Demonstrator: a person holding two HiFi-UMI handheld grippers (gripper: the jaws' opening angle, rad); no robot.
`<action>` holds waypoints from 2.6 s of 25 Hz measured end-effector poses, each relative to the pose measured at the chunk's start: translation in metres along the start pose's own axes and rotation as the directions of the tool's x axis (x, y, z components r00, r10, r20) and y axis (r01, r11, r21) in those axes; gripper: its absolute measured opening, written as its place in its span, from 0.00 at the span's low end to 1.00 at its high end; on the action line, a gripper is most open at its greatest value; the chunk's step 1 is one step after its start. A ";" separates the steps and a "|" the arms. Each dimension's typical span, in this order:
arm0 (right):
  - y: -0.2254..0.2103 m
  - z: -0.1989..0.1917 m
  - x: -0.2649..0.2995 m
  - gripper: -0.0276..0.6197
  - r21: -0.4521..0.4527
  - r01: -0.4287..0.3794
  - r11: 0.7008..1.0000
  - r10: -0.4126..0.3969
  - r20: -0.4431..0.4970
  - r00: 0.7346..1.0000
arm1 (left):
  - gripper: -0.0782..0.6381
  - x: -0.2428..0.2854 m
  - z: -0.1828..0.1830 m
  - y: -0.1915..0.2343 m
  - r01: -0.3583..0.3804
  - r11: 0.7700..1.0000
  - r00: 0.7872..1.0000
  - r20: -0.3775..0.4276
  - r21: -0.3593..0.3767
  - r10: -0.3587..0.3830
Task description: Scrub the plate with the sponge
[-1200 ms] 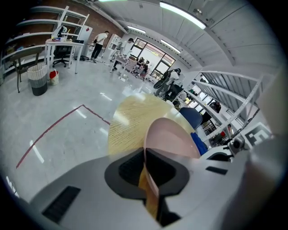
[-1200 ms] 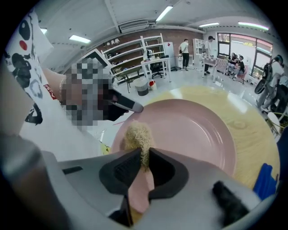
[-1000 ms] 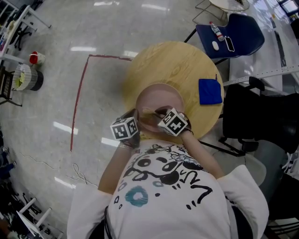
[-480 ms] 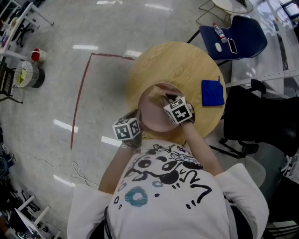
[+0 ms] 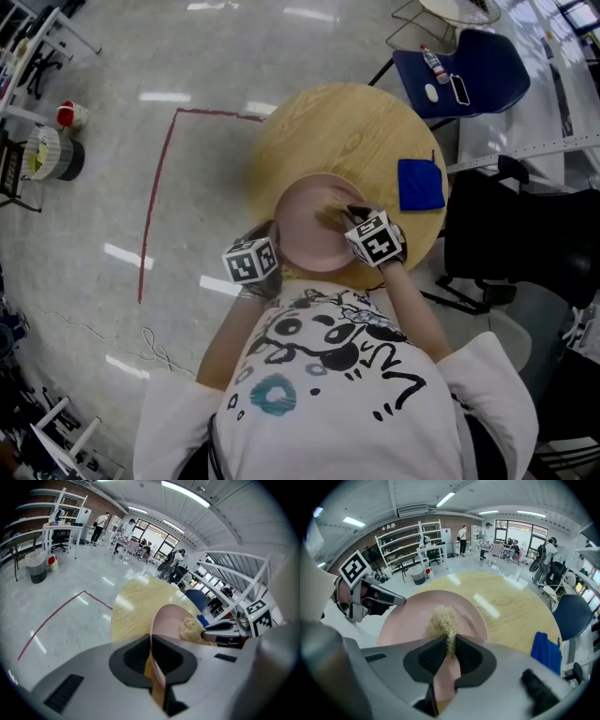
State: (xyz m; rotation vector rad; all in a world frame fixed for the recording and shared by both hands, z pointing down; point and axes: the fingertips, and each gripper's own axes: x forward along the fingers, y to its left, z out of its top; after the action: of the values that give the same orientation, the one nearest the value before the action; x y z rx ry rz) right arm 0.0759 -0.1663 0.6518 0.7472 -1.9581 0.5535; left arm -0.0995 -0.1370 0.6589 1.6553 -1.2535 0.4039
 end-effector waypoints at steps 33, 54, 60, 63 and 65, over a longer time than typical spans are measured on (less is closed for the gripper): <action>0.049 0.054 0.018 0.14 0.071 -0.048 0.996 0.033 0.189 0.981 | 0.15 -0.006 0.004 0.002 0.074 0.997 0.997 -0.031 -0.034 -0.075; 0.024 0.098 -0.121 0.14 0.272 0.009 0.962 -0.163 0.548 0.820 | 0.15 -0.074 0.106 -0.033 0.238 0.904 0.954 0.090 0.357 -0.286; 0.016 0.119 -0.174 0.14 0.290 -0.028 0.957 -0.188 0.691 0.698 | 0.15 -0.106 0.143 -0.071 0.241 0.829 0.909 0.182 0.504 -0.375; 0.017 0.131 -0.201 0.14 0.240 -0.037 0.970 -0.162 0.754 0.636 | 0.15 -0.122 0.160 -0.091 0.211 0.784 0.884 0.227 0.584 -0.408; 0.020 0.139 -0.216 0.14 0.195 -0.037 0.980 -0.135 0.789 0.599 | 0.15 -0.133 0.168 -0.101 0.189 0.760 0.868 0.255 0.622 -0.425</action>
State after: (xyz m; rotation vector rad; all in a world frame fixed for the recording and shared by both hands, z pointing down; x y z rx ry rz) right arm 0.0589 -0.1824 0.3957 1.3469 -2.7298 0.3930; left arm -0.1137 -0.2085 0.4335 2.5368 -1.1492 0.2687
